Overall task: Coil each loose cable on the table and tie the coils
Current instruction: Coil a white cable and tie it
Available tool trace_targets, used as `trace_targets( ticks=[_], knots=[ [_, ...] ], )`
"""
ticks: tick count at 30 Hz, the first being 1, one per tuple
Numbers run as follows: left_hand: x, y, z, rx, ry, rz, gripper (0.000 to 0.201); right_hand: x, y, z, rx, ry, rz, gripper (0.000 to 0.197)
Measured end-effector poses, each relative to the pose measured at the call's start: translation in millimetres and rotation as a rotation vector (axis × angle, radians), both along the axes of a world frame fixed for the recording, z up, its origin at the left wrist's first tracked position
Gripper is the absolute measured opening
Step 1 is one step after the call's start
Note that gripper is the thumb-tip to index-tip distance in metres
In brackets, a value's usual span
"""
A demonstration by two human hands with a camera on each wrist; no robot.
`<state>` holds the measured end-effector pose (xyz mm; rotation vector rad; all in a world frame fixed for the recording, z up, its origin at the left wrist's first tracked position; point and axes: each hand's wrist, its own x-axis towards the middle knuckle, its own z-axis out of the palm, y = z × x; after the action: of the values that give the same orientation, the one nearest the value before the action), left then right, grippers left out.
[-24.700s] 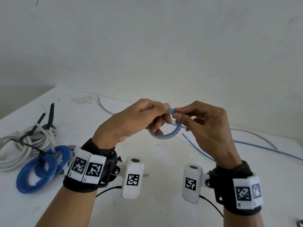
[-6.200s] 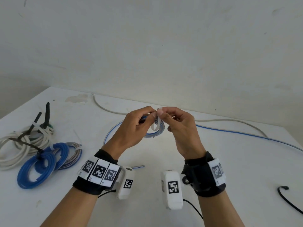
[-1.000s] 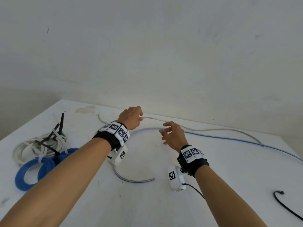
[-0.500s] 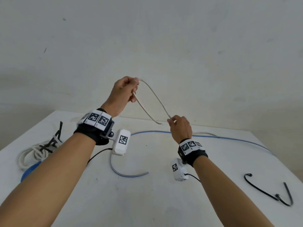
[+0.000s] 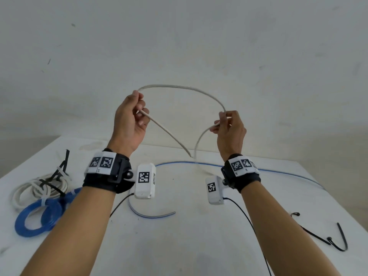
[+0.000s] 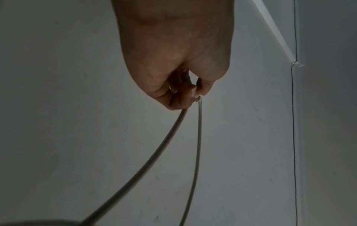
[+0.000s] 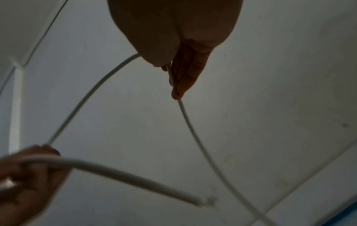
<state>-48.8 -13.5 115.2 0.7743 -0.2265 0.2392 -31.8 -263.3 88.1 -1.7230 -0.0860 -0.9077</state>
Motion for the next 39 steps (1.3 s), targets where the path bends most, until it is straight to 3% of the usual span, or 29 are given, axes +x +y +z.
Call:
trace_targets(
  ticks=[4, 9, 12, 14, 16, 17, 19, 21, 23, 25, 27, 29, 31, 33, 34, 37, 39],
  knots=[
    [9.1, -12.3, -20.1, -0.028, 0.011, 0.022, 0.019, 4.4, 9.0, -3.1, 0.145, -0.024, 0.02, 0.024],
    [30.4, -16.0, -51.8, -0.134, 0.066, 0.013, 0.019, 29.3, -1.1, -57.2, -0.218, 0.234, -0.032, 0.02],
    [42.7, -21.0, -72.8, -0.148, 0.121, 0.043, 0.017, 29.5, 3.4, -83.2, -0.235, 0.237, -0.083, 0.018],
    [49.5, -25.7, -84.5, -0.173, 0.161, 0.064, 0.016, 26.8, 10.8, -89.4, -0.215, 0.283, 0.089, 0.029],
    [54.0, -28.8, -94.3, -0.197, 0.198, 0.078, 0.014, 21.0, 21.1, -92.6, -0.233, 0.436, 0.45, 0.041],
    [55.5, -29.4, -99.3, -0.201, 0.213, 0.081, 0.013, 19.0, 25.6, -95.8, -0.265, 0.496, 0.588, 0.04],
    [57.1, -29.5, -107.7, -0.185, 0.236, 0.082, 0.009, 19.3, 33.1, -104.1, -0.349, 0.52, 0.691, 0.029],
    [58.0, -29.2, -112.9, -0.101, 0.259, 0.08, 0.012, 22.6, 37.2, -109.1, -0.367, 0.484, 0.673, 0.019],
    [57.3, -31.3, -113.6, 0.115, 0.286, 0.068, 0.023, 23.8, 40.4, -109.9, -0.293, 0.452, 0.65, 0.017],
    [53.1, -32.3, -112.9, 0.552, 0.301, 0.034, 0.027, 24.5, 44.2, -108.9, -0.113, 0.417, 0.645, 0.018],
    [44.8, -34.5, -113.6, 1.011, 0.267, -0.133, 0.029, 24.1, 45.6, -106.3, 0.063, 0.373, 0.64, 0.018],
    [34.3, -38.6, -114.0, 1.257, 0.217, -0.314, 0.04, 24.1, 44.9, -103.5, 0.179, 0.351, 0.588, 0.02],
    [28.1, -42.1, -109.4, 1.385, 0.164, -0.225, 0.037, 26.8, 40.1, -101.8, 0.249, 0.339, 0.49, 0.022],
    [23.2, -41.9, -99.6, 1.454, 0.056, -0.052, 0.038, 27.8, 36.6, -101.7, 0.248, 0.311, 0.374, 0.021],
    [20.9, -41.2, -94.8, 1.437, 0.006, -0.06, 0.04, 28.9, 35.2, -102.9, 0.205, 0.268, 0.321, 0.02],
    [13.4, -37.3, -83.7, 1.24, -0.013, -0.314, 0.043, 27.2, 32.0, -105.0, -0.157, 0.129, 0.33, 0.049],
    [11.2, -33.4, -75.8, 0.965, 0.045, -0.411, 0.043, 25.0, 32.5, -100.9, -0.273, 0.162, 0.439, 0.036]
  ],
)
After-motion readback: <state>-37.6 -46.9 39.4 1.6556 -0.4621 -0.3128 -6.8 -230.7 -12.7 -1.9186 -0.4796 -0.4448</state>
